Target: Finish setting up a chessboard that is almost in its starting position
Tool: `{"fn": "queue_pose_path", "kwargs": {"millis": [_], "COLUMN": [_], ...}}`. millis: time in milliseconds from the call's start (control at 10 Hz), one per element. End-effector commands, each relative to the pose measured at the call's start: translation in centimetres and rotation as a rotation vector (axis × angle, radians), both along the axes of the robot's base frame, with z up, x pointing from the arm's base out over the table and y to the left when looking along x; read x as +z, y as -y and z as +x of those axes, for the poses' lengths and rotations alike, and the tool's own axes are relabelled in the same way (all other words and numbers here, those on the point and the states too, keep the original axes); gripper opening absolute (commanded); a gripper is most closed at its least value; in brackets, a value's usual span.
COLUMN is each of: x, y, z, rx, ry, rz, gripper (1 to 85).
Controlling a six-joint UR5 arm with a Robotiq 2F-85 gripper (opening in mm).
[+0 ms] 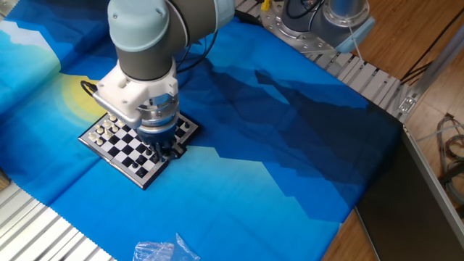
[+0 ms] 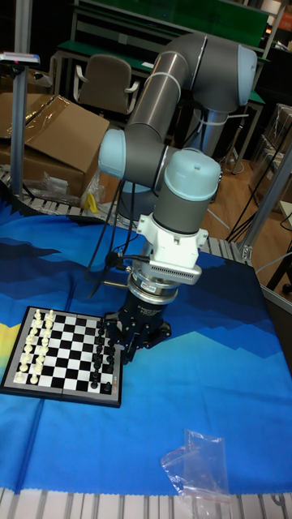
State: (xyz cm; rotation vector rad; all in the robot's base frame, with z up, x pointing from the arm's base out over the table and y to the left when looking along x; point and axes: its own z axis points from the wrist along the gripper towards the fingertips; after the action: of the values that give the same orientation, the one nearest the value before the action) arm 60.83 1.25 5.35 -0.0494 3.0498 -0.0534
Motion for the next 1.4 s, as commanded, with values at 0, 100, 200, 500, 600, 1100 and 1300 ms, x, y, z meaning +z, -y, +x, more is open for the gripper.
{"fn": "queue_pose_path", "kwargs": {"millis": [0, 100, 200, 500, 600, 1100, 1300], "x": [0.2, 0.3, 0.3, 0.3, 0.2, -0.6, -0.6], "y": [-0.7, -0.8, -0.8, -0.8, -0.8, -0.7, -0.6], "z": [0.5, 0.7, 0.8, 0.8, 0.9, 2.1, 2.2], "rx": [-0.045, -0.054, -0.056, -0.052, -0.048, -0.043, -0.043], "ry": [0.024, 0.031, 0.034, 0.035, 0.034, 0.032, 0.034], "rz": [0.027, 0.031, 0.033, 0.031, 0.034, 0.029, 0.026], "gripper": [1.0, 1.0, 1.0, 1.0, 1.0, 1.0, 1.0]}}
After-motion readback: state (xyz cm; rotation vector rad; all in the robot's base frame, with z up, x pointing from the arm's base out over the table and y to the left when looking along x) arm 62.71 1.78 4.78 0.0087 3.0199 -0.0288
